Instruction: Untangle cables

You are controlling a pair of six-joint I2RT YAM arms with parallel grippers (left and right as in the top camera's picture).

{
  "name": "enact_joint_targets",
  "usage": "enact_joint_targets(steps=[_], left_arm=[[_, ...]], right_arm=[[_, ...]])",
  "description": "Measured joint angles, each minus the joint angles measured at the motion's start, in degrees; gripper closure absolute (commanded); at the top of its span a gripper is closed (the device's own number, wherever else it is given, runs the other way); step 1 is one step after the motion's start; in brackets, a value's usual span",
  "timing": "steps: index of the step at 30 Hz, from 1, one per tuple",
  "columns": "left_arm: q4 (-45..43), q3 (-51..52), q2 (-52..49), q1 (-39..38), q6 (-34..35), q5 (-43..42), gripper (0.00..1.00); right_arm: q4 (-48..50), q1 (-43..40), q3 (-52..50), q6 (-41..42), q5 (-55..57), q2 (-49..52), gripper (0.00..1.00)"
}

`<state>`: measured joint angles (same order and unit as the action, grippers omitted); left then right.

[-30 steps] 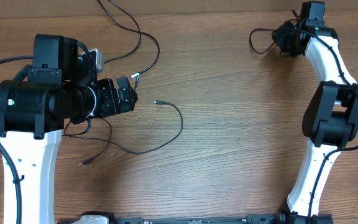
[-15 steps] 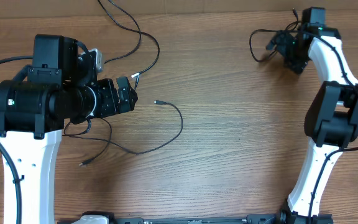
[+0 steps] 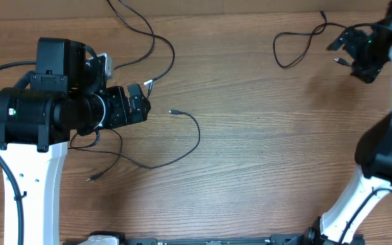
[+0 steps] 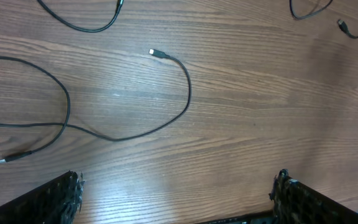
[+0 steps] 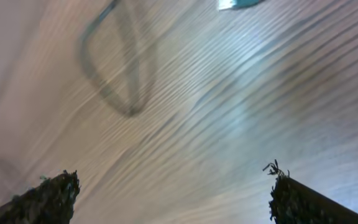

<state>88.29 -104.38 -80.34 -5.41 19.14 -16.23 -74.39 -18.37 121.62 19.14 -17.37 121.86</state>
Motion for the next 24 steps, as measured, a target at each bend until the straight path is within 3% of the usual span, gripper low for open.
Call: enact_joint_targets(steps=[14,24], left_arm=[[0.0,0.0,0.0,0.0,0.0,0.0,0.00],[0.0,0.0,0.0,0.0,0.0,0.0,0.01]], right_arm=[[-18.6,5.8,0.7,-6.0,-6.2,-13.1,0.01],[-21.2,18.2,0.7,-9.6,-6.3,-13.2,0.01]])
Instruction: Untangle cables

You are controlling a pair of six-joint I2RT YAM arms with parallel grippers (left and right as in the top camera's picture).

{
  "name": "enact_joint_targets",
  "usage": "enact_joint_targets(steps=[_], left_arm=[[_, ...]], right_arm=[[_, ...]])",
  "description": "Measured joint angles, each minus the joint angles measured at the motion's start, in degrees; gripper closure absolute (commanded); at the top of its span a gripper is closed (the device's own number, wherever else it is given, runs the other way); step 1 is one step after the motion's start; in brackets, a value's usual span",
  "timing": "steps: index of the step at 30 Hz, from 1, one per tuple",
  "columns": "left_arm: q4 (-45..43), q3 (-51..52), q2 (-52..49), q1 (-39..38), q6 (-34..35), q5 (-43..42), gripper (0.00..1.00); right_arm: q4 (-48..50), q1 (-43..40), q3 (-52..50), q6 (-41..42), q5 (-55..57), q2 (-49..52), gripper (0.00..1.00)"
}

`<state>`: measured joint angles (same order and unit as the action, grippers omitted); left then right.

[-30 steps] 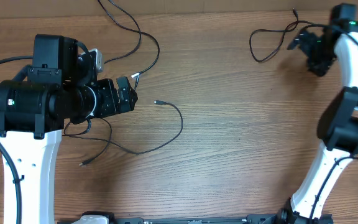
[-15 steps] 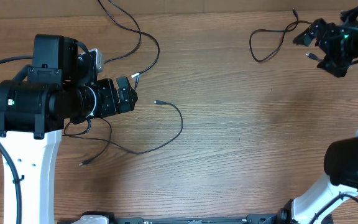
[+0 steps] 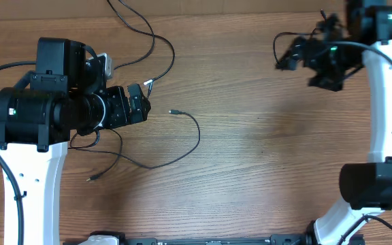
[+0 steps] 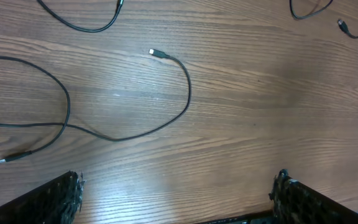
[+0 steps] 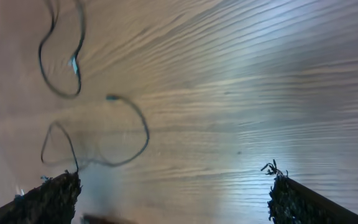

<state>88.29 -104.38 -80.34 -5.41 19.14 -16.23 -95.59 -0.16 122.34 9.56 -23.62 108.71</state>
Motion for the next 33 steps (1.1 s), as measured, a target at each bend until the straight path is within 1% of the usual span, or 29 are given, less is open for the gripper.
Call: enact_joint_targets(steps=[7,10,17,21,26,33], left_arm=[[0.0,0.0,0.0,0.0,0.0,0.0,0.00],[0.0,0.0,0.0,0.0,0.0,0.0,0.00],[0.0,0.0,0.0,0.0,0.0,0.0,0.00],[0.0,0.0,0.0,0.0,0.0,0.0,0.01],[0.0,0.0,0.0,0.0,0.0,0.0,0.00],[0.0,0.0,0.0,0.0,0.0,0.0,0.01]], right_arm=[[-0.1,10.4,0.0,-0.6,2.0,0.0,0.00],[0.5,16.1,-1.0,-0.7,3.9,0.0,0.00],[7.5,25.8,-8.1,0.3,6.2,0.0,0.00],[13.3,28.0,-14.4,3.3,6.6,0.0,0.00],[20.4,28.5,-23.2,8.0,7.1,0.0,0.00],[28.1,29.1,-32.0,15.3,8.9,0.0,0.00]])
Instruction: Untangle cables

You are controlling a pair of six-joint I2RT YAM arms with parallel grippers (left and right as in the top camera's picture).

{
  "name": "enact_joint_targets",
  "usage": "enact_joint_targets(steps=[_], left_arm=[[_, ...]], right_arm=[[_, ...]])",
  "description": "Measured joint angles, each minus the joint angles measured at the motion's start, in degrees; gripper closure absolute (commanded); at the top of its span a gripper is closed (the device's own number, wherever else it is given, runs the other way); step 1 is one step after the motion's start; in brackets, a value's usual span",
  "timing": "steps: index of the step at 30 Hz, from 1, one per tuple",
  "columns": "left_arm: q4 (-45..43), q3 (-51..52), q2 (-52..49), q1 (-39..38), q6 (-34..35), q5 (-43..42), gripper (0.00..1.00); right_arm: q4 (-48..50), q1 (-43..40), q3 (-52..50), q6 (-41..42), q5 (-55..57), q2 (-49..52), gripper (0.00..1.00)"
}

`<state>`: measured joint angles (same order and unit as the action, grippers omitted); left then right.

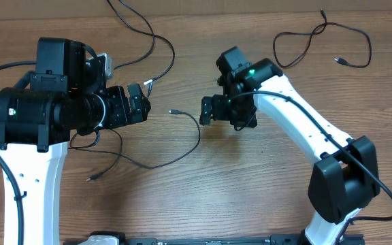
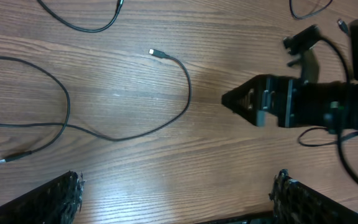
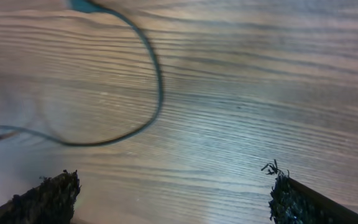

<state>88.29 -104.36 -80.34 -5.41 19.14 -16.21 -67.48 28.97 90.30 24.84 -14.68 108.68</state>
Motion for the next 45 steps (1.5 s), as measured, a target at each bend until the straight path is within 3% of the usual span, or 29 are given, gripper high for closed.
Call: enact_joint_targets(steps=[15,28,45], left_arm=[[0.0,0.0,0.0,0.0,0.0,0.0,0.00],[0.0,0.0,0.0,0.0,0.0,0.0,0.00],[-1.7,0.0,0.0,0.0,0.0,0.0,0.00]], right_arm=[[1.3,7.1,-2.5,6.0,7.6,0.0,0.00],[14.2,10.0,-2.5,6.6,7.6,0.0,0.00],[14.4,10.2,-2.5,6.7,1.8,0.0,0.00]])
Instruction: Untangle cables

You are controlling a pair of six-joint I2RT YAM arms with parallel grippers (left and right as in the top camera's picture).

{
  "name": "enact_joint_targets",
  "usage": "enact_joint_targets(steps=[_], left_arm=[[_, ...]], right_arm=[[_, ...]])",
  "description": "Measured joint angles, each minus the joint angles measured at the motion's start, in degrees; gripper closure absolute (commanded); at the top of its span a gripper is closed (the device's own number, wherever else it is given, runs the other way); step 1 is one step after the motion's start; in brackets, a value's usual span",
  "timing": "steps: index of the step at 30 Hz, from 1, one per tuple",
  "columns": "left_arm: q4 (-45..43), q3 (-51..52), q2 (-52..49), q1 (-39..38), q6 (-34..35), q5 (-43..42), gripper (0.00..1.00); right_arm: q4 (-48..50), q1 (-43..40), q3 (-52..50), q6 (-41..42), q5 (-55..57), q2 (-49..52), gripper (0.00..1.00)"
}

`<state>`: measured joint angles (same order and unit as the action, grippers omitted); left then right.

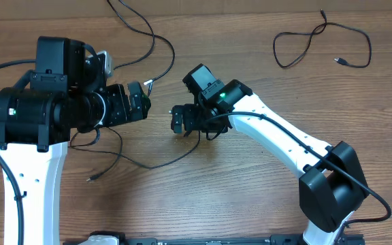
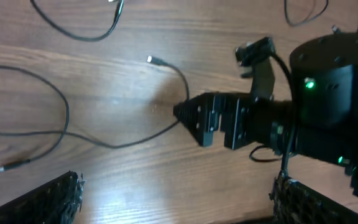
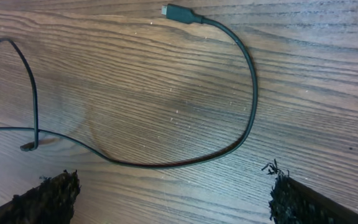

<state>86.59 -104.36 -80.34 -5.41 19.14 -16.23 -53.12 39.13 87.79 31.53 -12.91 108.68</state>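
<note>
Three black cables lie on the wooden table. The middle cable (image 1: 197, 139) runs from a plug (image 3: 174, 11) round a curve (image 3: 252, 87) to a tangle under my left arm. My right gripper (image 1: 177, 121) hovers open just above that curve, its fingers (image 3: 48, 194) holding nothing. My left gripper (image 1: 140, 102) stands open a little to the left, its fingertips (image 2: 64, 191) at the frame's bottom corners. A second cable (image 1: 162, 64) comes down from the far edge. A third cable (image 1: 298, 47) lies apart at the far right.
The middle cable's other plug (image 1: 91, 178) lies at the front left, near my left arm's white base (image 1: 29, 197). My right arm (image 1: 278, 139) stretches across the table's centre. The table's far edge (image 1: 250, 11) runs along the top.
My right gripper has moved left from the table's centre to a spot over the middle cable's curve, near its plug. The left wrist view has shifted slightly. No cable has moved.
My right gripper was open at the far right, by the third cable's plug. It then stood over that cable's loop, then at the table's centre, and now it is over the middle cable. My left gripper stayed open in place, and the cables kept their positions.
</note>
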Motion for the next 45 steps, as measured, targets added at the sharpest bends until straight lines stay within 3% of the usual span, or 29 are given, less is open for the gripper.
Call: enact_joint_targets(steps=[9,16,21,32,39,45], left_arm=[[2.7,0.0,0.0,0.0,1.0,0.9,0.00],[9.5,0.2,0.0,-0.2,11.6,19.3,0.00],[8.5,2.9,0.0,-0.2,14.1,24.0,0.01],[3.4,15.5,-0.1,-0.2,15.3,25.9,0.00],[3.2,17.1,-0.2,-0.2,15.3,25.9,0.01],[3.2,17.1,-0.2,-0.2,15.3,25.9,0.00]], right_arm=[[-2.2,0.0,0.0,7.6,4.2,0.0,0.04],[-3.8,0.0,0.0,9.9,6.0,2.6,0.09],[-4.4,0.2,-0.1,10.4,7.3,6.0,0.11],[-4.7,3.9,-0.1,11.9,11.9,9.1,0.21],[-4.3,5.2,-0.1,15.6,13.4,11.8,0.43],[-3.9,5.1,-0.1,17.0,13.9,11.8,0.44]])
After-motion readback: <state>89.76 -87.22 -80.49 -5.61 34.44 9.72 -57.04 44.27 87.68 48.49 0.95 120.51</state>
